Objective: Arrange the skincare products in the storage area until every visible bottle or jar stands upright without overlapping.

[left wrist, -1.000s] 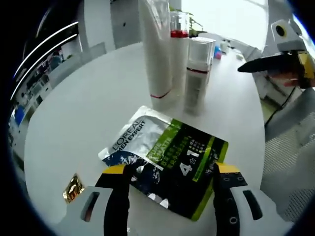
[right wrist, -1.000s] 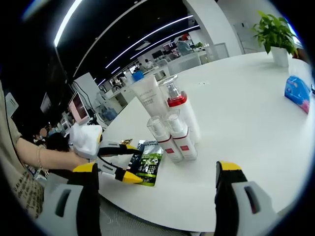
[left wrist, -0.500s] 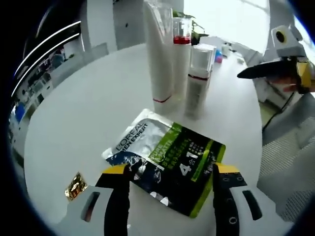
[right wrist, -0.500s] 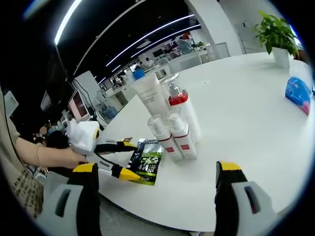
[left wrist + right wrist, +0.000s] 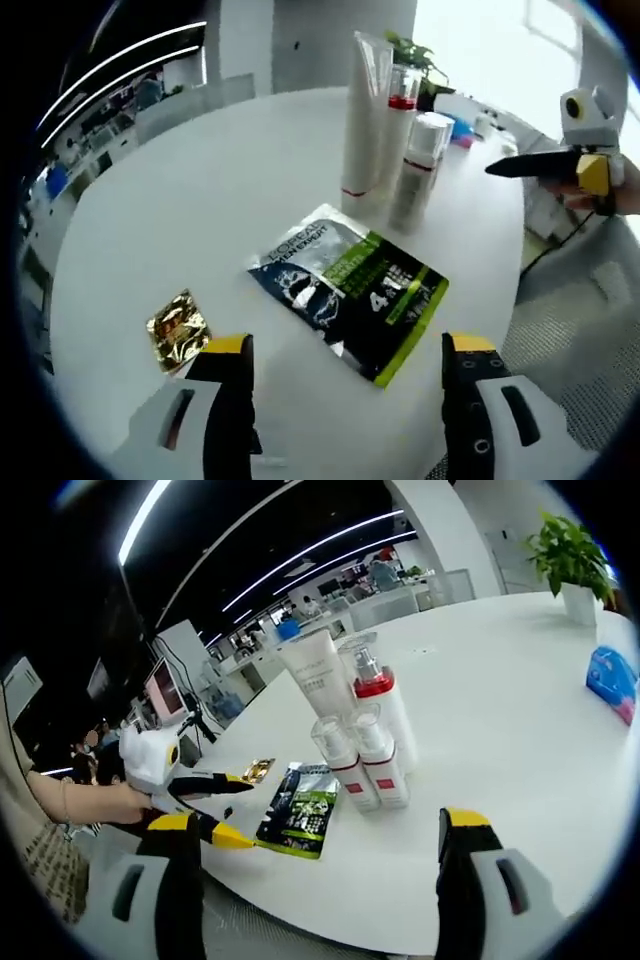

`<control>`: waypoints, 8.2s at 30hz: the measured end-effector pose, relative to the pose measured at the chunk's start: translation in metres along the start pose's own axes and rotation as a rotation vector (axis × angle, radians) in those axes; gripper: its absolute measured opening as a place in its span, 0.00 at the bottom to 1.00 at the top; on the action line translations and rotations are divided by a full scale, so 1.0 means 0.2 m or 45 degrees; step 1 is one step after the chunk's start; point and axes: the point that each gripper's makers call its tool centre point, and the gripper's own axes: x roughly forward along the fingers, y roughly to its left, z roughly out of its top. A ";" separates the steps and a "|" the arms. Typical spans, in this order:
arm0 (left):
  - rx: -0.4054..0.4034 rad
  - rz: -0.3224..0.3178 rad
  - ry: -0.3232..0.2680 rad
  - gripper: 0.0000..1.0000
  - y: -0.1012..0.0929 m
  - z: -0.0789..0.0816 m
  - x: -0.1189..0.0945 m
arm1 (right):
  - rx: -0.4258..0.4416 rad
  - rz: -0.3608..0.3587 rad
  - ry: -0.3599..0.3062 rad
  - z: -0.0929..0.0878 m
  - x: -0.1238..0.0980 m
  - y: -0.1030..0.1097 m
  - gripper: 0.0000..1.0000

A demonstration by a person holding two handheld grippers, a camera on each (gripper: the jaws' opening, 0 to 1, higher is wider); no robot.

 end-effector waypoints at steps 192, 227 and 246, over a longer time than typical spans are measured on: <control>0.897 -0.494 0.431 0.38 0.16 -0.20 0.01 | -0.025 -0.079 0.004 -0.02 -0.03 -0.04 0.95; 0.357 -0.245 0.224 0.65 0.14 -0.18 -0.23 | -0.053 -0.022 0.026 -0.03 -0.02 0.03 0.95; -0.227 0.038 -0.017 0.82 0.22 -0.23 -0.52 | -0.116 0.028 0.054 -0.04 -0.01 0.07 0.95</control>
